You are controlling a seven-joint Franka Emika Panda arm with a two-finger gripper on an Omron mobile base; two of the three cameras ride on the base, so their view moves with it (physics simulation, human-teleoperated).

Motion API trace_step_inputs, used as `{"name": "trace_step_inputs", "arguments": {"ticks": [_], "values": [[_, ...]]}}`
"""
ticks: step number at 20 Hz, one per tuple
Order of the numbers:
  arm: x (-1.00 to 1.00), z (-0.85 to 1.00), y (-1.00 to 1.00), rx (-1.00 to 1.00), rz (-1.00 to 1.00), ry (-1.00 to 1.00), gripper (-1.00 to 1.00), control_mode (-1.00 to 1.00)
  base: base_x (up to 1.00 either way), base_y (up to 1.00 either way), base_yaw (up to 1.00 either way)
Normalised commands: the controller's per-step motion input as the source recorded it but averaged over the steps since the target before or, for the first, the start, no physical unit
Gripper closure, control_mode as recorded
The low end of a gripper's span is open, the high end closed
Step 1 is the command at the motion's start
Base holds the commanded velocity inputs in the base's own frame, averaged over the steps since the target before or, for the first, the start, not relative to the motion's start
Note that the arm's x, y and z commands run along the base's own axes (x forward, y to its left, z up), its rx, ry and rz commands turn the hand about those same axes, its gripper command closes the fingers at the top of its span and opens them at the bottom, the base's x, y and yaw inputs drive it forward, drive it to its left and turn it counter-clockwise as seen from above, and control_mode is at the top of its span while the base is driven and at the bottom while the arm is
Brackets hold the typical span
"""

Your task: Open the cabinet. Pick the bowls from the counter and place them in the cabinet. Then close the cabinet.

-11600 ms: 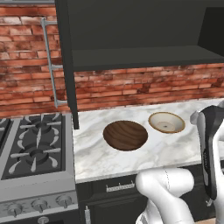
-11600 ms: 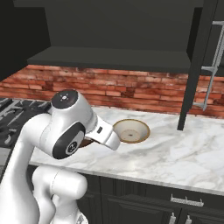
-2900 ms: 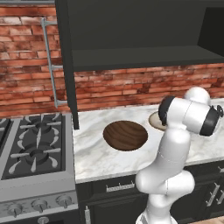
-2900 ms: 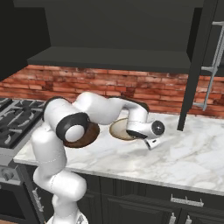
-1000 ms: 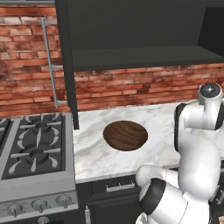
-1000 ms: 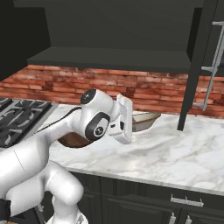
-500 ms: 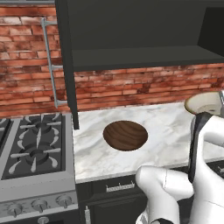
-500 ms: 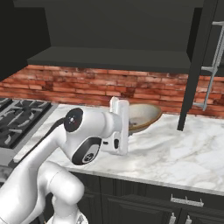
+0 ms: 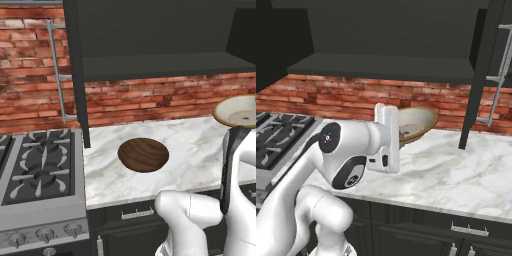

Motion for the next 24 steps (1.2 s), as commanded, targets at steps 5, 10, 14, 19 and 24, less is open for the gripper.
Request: {"name": "trace_step_inputs", "arguments": {"ticks": [5,10,14,19,24], "values": [[-0.03,0.31,0.0,0.03,0.24,0.0,1.0,-1.0,0.0,0.0,0.0],[0.0,0.14,0.0,0.0,0.3,-0.05,1.0,-1.0,0.0,0.0,0.0],[0.0,0.14,0.09,0.0,0.18,-0.08,1.0,-1.0,0.0,0.0,0.0],[0.0,0.09,0.32,0.0,0.01,-0.1,1.0,-1.0,0.0,0.0,0.0],[0.0,0.18,0.52,0.0,0.0,0.03,1.0,-1.0,0.0,0.0,0.0]]}}
